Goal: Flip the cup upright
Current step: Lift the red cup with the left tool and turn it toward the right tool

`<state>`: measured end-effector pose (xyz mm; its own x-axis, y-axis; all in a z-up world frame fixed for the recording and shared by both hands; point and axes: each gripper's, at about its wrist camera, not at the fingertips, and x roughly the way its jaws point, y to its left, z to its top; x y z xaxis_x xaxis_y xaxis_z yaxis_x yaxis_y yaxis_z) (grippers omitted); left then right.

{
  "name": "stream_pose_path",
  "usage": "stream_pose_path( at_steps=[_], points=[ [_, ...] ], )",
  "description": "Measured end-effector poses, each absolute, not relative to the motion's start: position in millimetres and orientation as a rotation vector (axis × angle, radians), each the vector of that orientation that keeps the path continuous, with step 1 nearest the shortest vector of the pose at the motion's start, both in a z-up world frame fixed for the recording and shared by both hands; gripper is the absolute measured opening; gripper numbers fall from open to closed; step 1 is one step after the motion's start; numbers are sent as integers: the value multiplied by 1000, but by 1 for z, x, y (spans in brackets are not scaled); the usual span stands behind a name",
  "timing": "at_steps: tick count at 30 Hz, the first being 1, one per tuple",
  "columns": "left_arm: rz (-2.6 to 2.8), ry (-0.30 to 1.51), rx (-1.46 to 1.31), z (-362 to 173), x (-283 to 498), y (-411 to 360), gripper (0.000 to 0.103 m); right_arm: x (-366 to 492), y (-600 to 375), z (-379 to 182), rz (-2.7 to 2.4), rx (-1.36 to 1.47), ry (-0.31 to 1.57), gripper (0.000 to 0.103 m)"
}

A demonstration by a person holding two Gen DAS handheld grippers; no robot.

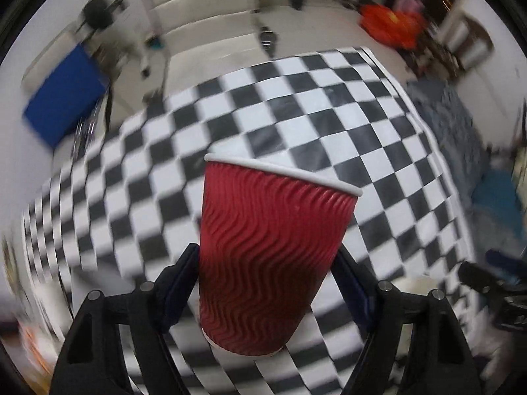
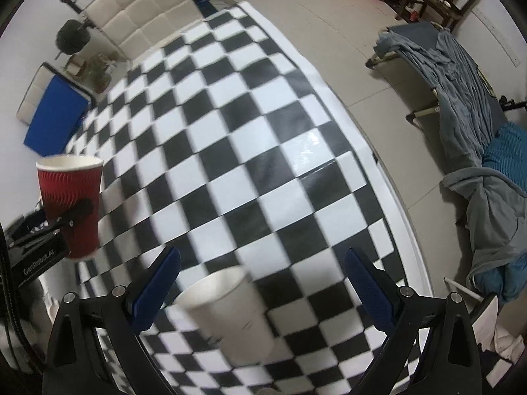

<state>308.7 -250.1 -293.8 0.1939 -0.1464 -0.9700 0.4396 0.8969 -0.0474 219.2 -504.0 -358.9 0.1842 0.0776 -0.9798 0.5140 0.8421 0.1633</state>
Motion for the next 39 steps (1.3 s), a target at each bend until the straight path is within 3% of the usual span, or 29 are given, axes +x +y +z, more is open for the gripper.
stream_pose_path(
  at_steps=[7, 16, 25, 35, 39],
  points=[
    [-253, 1423, -95, -282, 241, -138, 77, 194, -431, -322, -249, 454, 1368, 101],
    [-56, 1567, -489, -327, 148, -60, 77, 141, -347, -354, -159, 430, 1455, 101],
    [-55, 1560, -361, -353, 123, -69, 77, 105, -310, -404, -167, 357, 1536, 101],
    [-83, 1553, -233, -363, 117, -65, 80, 102, -307, -405, -161, 306, 1506, 101],
    [-89, 1551, -202, -363, 116, -67, 88, 104, -305, -400, -156, 264, 1490, 101]
  ],
)
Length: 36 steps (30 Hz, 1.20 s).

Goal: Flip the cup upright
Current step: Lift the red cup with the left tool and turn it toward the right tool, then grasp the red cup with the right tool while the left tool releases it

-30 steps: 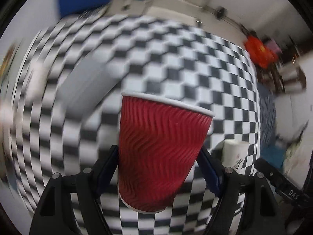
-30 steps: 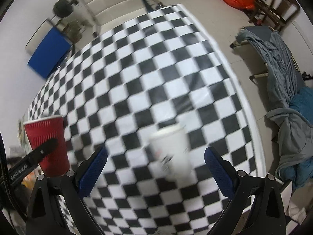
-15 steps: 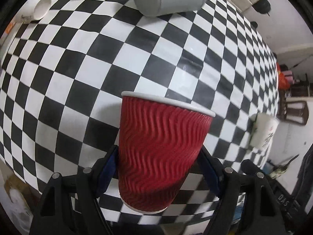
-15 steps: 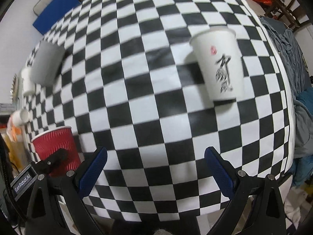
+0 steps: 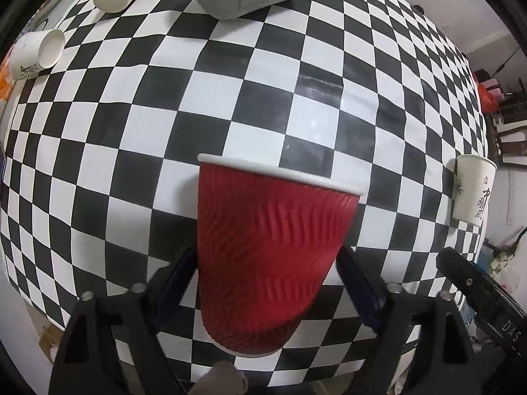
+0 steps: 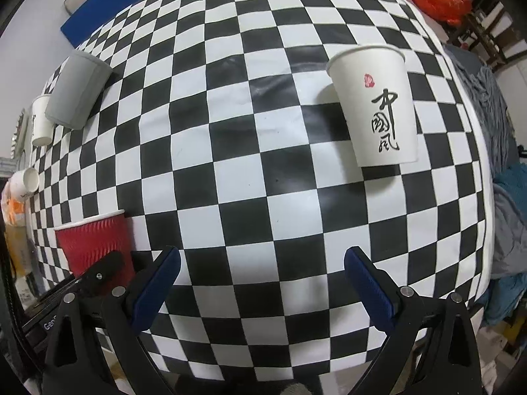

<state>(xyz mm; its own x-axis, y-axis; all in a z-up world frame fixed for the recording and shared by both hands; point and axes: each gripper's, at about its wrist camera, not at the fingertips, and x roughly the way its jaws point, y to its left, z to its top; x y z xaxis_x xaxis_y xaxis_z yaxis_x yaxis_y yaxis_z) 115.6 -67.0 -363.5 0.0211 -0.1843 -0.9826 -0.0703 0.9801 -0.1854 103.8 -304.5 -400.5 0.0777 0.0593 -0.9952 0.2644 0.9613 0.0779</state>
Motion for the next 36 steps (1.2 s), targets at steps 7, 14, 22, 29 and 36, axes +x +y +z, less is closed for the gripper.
stream_pose_path(
  at_steps=[7, 14, 22, 29, 36],
  points=[
    [-88, 1512, -232, -350, 116, -61, 88, 108, -296, -396, -117, 275, 1476, 101],
    [-115, 1392, -245, -300, 109, -31, 89, 103, -300, -379, -84, 306, 1464, 101],
    [27, 1148, -67, -252, 93, 14, 101, 91, -257, -359, -23, 325, 1460, 101],
    [116, 1262, -10, -299, 91, 42, 101, 101, -187, -375, 51, 272, 1516, 101],
    [154, 1317, 34, -331, 92, 60, 101, 115, -136, -402, 99, 197, 1595, 101]
  ],
)
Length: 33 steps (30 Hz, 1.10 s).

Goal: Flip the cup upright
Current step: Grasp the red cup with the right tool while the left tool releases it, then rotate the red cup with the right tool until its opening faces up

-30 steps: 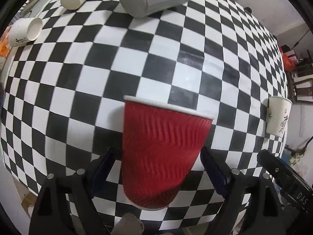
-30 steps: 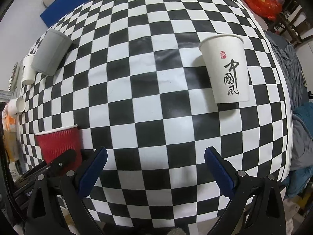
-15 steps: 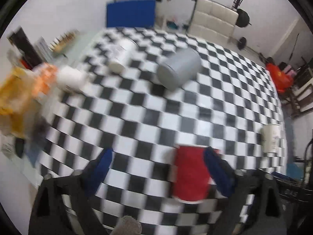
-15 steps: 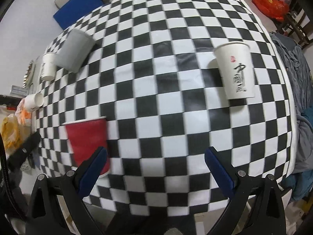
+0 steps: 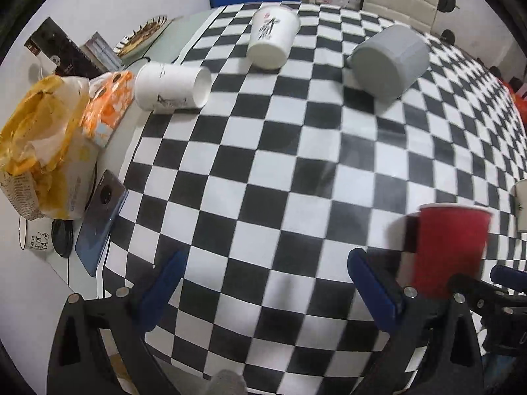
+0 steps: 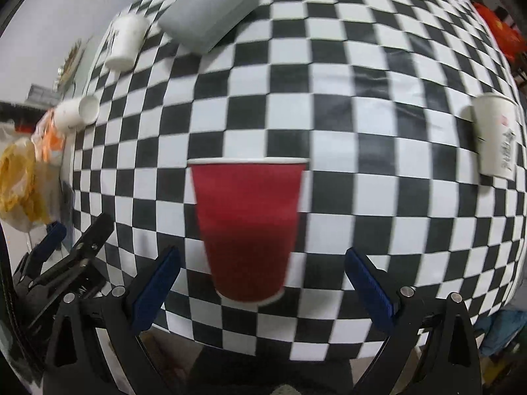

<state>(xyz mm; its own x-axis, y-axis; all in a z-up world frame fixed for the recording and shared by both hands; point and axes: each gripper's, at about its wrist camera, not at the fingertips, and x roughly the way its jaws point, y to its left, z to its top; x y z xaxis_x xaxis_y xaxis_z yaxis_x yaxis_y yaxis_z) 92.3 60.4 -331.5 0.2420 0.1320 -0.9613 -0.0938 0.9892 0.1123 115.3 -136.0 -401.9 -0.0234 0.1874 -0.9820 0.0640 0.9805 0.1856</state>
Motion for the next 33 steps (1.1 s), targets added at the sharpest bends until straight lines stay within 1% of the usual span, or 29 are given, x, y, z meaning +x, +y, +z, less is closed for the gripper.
stream_pose_path(
  at_steps=[9, 17, 19, 21, 28, 30, 33],
  points=[
    [161, 1362, 30, -352, 100, 71, 101, 132, -113, -435, 120, 166, 1681, 100],
    [147, 1379, 29, -361, 102, 72, 101, 138, -121, -451, 102, 204, 1731, 91],
    [144, 1382, 32, -362, 102, 72, 101, 138, -124, -453, 102, 219, 1739, 85],
    [142, 1385, 31, -363, 101, 71, 101, 137, -129, -454, 104, 231, 1742, 82],
    [138, 1392, 30, -363, 104, 72, 101, 138, -155, -445, 103, 294, 1697, 81],
    [135, 1389, 26, -363, 108, 74, 101, 141, -163, -438, 108, 323, 1660, 81],
    [129, 1387, 14, -361, 115, 75, 101, 145, -178, -422, 112, 379, 1556, 81]
  ],
)
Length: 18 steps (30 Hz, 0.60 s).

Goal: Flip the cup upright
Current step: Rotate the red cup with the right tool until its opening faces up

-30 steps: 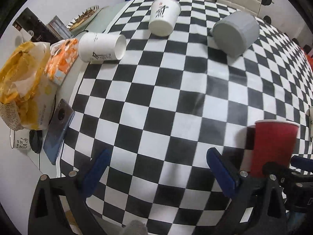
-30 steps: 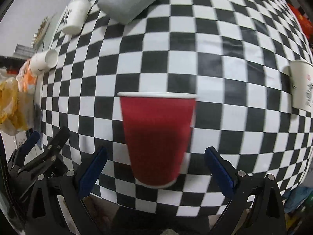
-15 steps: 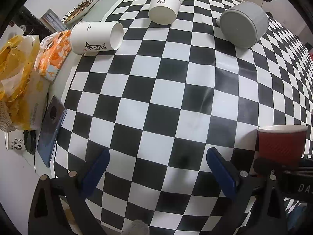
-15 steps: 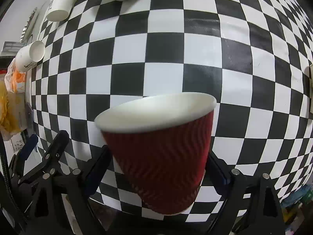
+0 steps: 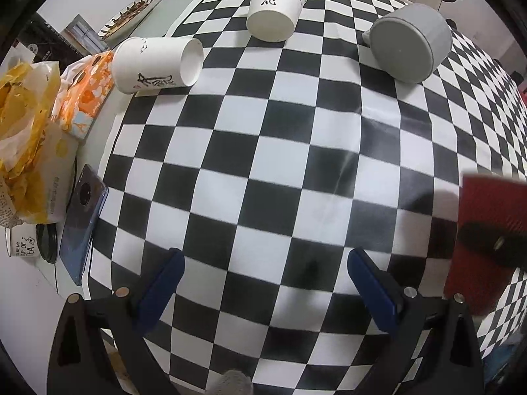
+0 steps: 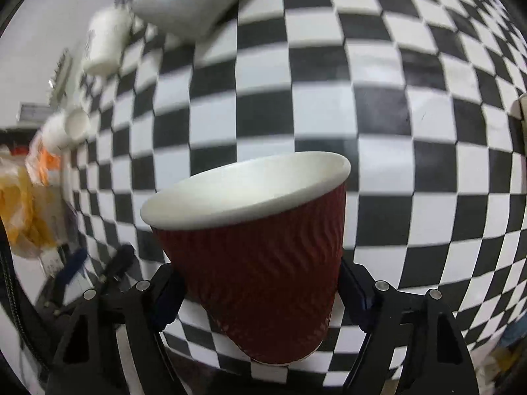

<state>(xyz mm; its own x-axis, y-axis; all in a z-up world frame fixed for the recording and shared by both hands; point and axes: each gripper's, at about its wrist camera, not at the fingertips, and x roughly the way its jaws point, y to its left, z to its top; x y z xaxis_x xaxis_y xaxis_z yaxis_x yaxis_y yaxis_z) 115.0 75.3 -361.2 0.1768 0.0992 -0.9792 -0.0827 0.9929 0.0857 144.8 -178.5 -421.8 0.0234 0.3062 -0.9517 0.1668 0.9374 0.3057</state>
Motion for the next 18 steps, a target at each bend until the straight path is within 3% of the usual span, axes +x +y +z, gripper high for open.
stream_pose_path(
  at_steps=[13, 18],
  points=[
    [152, 1366, -91, -381, 169, 82, 101, 193, -171, -405, 137, 402, 952, 81],
    [149, 1361, -72, -385, 169, 84, 101, 183, -167, -407, 120, 321, 878, 79]
  ],
)
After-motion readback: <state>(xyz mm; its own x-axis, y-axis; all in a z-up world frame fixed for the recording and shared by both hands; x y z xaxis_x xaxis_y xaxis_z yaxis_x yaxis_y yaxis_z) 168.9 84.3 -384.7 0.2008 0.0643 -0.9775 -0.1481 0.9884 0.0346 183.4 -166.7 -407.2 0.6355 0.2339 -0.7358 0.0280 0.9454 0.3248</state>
